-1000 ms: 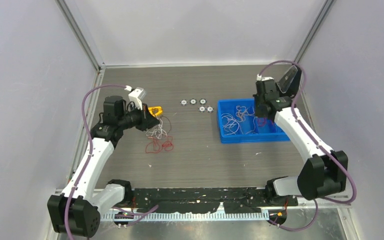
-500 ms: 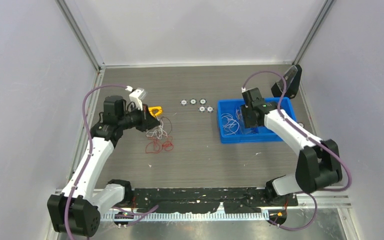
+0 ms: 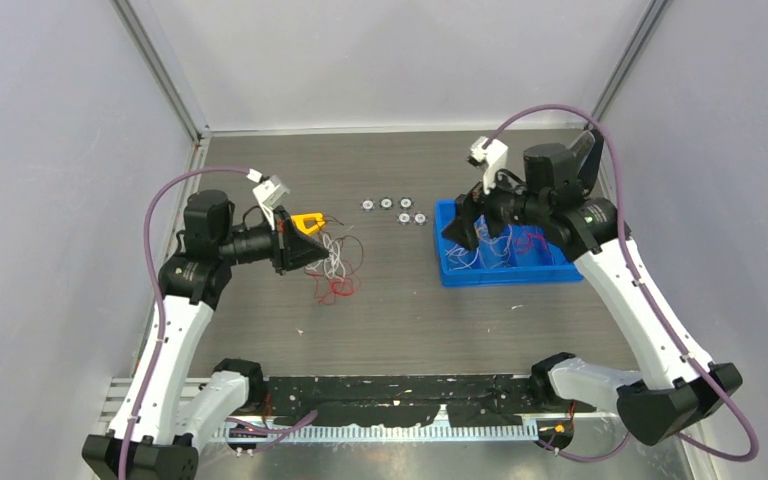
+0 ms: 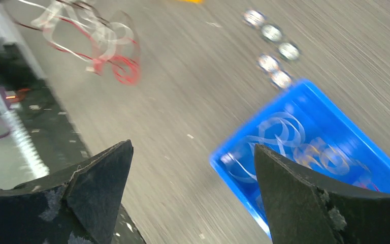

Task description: Untangle the cables

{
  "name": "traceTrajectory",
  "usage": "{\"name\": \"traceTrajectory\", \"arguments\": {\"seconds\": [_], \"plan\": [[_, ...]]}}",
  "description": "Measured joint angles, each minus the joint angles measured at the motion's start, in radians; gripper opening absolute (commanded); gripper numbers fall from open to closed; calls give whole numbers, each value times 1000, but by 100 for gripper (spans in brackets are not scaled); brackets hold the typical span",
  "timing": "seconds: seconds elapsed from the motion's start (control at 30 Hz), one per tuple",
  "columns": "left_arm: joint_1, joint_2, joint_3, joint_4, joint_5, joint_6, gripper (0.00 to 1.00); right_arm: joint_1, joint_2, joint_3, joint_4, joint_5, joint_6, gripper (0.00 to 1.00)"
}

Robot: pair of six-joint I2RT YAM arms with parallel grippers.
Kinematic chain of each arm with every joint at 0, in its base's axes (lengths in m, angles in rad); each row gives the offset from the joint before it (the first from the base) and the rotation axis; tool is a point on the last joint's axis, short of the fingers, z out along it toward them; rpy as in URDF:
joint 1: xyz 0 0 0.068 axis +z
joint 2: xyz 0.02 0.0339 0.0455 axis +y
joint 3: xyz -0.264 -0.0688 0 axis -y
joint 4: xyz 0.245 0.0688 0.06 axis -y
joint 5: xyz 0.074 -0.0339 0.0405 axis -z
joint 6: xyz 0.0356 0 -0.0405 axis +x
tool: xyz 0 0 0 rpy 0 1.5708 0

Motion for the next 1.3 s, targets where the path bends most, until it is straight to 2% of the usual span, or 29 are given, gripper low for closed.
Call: {"name": "traceTrajectory", "arguments": {"seconds": [0.13, 0.33, 0.5, 0.57, 0.67, 0.83, 0.9, 0.93, 0.97, 1.0, 1.03, 1.1, 1.17, 1.27, 1.3], "plan": [[-24, -29, 31, -43, 60, 37, 0, 114, 61, 4, 131, -178, 60, 95], [-92, -61, 38, -95, 127, 115, 0, 317, 187, 36, 314, -285, 117, 95], [-120, -61, 39, -133, 161, 165, 0, 444, 222, 64, 358, -291, 48, 95], [-126, -59, 43, -144, 173, 181, 0, 487, 225, 77, 362, -288, -5, 99], [-137, -52, 59, -163, 184, 204, 0, 532, 230, 86, 367, -275, -76, 88], [-147, -49, 86, -208, 211, 247, 0, 546, 252, 86, 372, -233, -153, 85], [-147, -49, 90, -220, 220, 257, 0, 547, 262, 86, 371, -211, -185, 76], [-147, -49, 92, -224, 221, 258, 0, 550, 266, 86, 371, -199, -202, 65], [-147, -49, 92, -225, 222, 258, 0, 553, 267, 86, 370, -190, -214, 58], [-147, -49, 92, -227, 223, 257, 0, 560, 267, 86, 372, -180, -230, 43], [-147, -49, 92, -226, 224, 254, 0, 570, 267, 86, 372, -171, -244, 21], [-147, -49, 93, -224, 224, 245, 0, 597, 267, 86, 375, -148, -272, 7], [-147, -50, 96, -222, 220, 230, 2, 616, 267, 86, 375, -118, -285, 6], [-146, -64, 98, -228, 178, 227, 24, 632, 255, 86, 374, -50, -295, 6], [-144, -77, 98, -231, 138, 229, 37, 632, 245, 85, 374, -19, -295, 6]]}}
